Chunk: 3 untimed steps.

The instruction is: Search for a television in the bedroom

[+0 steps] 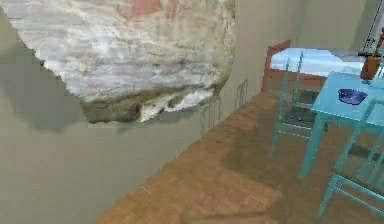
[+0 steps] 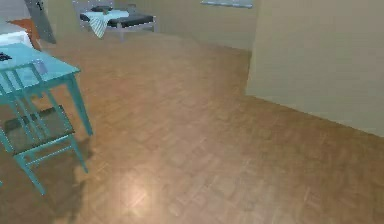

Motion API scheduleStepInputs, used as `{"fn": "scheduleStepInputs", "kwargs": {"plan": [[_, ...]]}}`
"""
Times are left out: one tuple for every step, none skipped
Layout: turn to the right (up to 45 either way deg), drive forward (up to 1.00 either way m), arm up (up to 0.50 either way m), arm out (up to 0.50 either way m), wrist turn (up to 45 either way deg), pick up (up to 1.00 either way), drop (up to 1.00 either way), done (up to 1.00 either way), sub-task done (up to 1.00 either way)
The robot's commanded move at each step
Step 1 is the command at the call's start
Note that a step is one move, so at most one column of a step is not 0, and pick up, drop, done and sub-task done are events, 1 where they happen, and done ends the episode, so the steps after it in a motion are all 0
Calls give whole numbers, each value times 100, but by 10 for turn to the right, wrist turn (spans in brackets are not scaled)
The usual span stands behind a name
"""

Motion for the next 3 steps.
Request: {"fn": "scheduleStepInputs", "kwargs": {"plan": [[0,55,0,0,0,0,0,0,0],[-450,0,0,0,0,0,0,0,0],[-450,0,0,0,0,0,0,0,0]]}}
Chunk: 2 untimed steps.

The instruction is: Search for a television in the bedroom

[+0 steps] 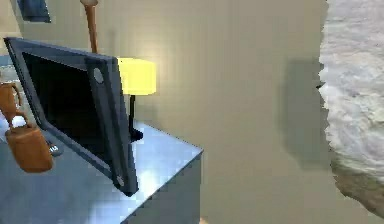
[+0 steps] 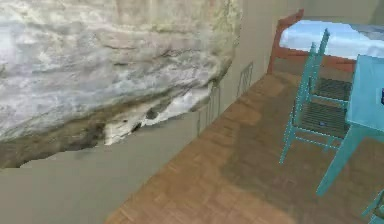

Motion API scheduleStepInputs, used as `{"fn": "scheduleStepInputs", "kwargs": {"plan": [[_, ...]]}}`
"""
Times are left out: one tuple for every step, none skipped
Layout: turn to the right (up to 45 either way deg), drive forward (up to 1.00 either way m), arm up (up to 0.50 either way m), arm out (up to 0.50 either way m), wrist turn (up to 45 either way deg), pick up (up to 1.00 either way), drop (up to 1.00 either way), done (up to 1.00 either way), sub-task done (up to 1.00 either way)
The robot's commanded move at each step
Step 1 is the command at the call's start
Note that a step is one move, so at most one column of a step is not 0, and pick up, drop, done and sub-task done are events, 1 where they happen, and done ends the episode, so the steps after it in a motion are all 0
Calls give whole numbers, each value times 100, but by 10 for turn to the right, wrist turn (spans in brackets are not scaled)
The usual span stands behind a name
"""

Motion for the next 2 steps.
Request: {"fn": "scheduleStepInputs", "kwargs": {"plan": [[-270,0,0,0,0,0,0,0,0],[0,0,0,0,0,0,0,100,0]]}}
